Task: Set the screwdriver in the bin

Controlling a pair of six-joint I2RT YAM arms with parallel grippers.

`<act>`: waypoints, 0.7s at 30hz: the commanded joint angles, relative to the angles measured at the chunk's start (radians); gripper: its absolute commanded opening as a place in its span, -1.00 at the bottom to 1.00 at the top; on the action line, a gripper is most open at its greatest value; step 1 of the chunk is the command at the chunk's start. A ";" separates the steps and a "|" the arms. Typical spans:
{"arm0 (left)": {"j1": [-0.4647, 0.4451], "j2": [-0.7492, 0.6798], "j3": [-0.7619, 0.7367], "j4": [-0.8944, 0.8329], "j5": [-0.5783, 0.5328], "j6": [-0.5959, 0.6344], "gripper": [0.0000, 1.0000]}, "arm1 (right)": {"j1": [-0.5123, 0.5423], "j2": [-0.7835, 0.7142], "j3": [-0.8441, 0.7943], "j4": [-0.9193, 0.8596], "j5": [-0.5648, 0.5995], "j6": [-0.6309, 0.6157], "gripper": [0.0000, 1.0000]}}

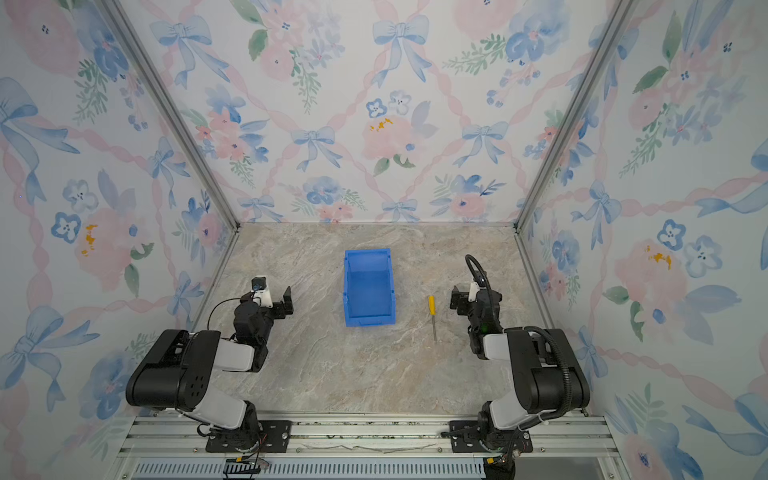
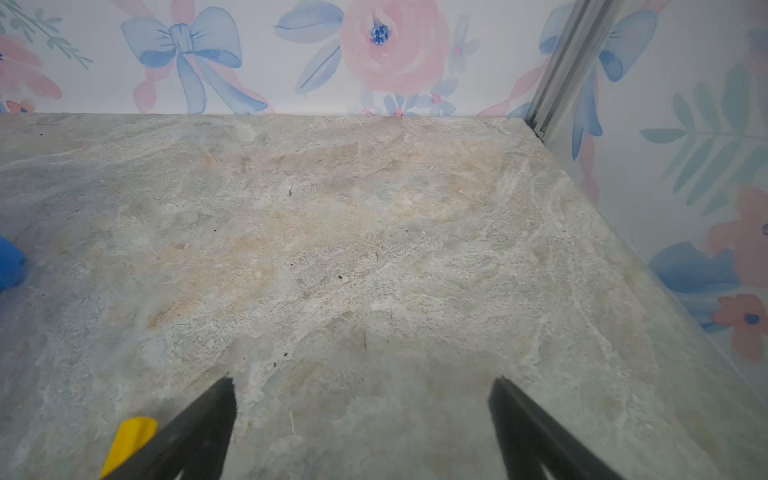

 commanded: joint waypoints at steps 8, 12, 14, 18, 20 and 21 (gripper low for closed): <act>-0.004 0.009 -0.010 0.021 0.003 -0.001 0.95 | 0.000 0.006 0.005 0.026 0.003 -0.008 0.94; -0.004 0.008 -0.010 0.019 0.004 -0.001 0.95 | -0.001 0.006 0.005 0.026 0.003 -0.008 0.93; -0.004 0.008 -0.010 0.021 0.004 -0.001 0.95 | 0.000 0.006 0.005 0.026 0.003 -0.008 0.94; -0.004 0.008 -0.010 0.019 0.004 -0.002 0.95 | 0.000 0.006 0.005 0.026 0.003 -0.009 0.94; -0.004 0.008 -0.010 0.020 0.004 -0.002 0.95 | 0.000 0.006 0.005 0.027 0.003 -0.008 0.94; -0.004 0.008 -0.010 0.019 0.003 -0.001 0.95 | 0.000 0.006 0.005 0.026 0.003 -0.008 0.94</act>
